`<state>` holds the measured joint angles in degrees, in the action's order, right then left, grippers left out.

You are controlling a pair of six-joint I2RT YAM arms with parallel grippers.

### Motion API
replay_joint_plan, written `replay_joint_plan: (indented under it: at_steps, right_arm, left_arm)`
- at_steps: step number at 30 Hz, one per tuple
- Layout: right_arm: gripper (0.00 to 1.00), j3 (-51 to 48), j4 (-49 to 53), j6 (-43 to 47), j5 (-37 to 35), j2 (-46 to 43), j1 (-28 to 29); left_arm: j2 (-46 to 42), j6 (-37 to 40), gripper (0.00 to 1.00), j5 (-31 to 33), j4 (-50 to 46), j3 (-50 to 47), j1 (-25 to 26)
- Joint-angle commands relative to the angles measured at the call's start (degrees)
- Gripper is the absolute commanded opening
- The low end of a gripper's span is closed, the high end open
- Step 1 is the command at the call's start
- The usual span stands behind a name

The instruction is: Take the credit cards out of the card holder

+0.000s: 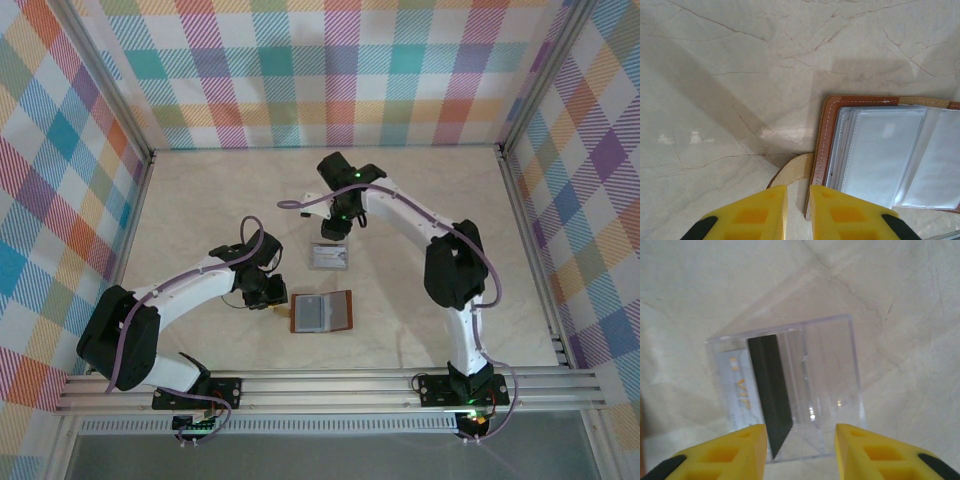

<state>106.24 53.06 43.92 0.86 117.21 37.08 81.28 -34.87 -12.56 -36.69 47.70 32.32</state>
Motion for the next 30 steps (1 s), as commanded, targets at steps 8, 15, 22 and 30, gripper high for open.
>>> replay_joint_plan:
  at_steps: [8, 15, 22, 30]
  right_arm:
    - [0.53, -4.3, -1.6, -2.0, 3.8, -0.2, 0.1]
    - [0.57, -4.5, -3.8, -2.5, 0.4, 2.4, 0.2]
    - [0.57, -3.4, -3.4, -1.9, -1.4, 4.5, 0.1]
    - [0.56, -3.2, -6.4, -2.2, -6.4, 3.4, 0.1]
  left_arm:
    - [0.6, 0.5, 0.2, -1.2, 0.7, -0.1, -0.9]
    - [1.0, 0.7, 0.2, -1.2, 0.7, 0.1, -0.9]
    - [1.9, 0.9, 0.2, -1.5, 0.5, 0.7, -0.9]
    - [1.8, 1.1, 0.21, -1.4, 0.2, 1.1, -0.9]
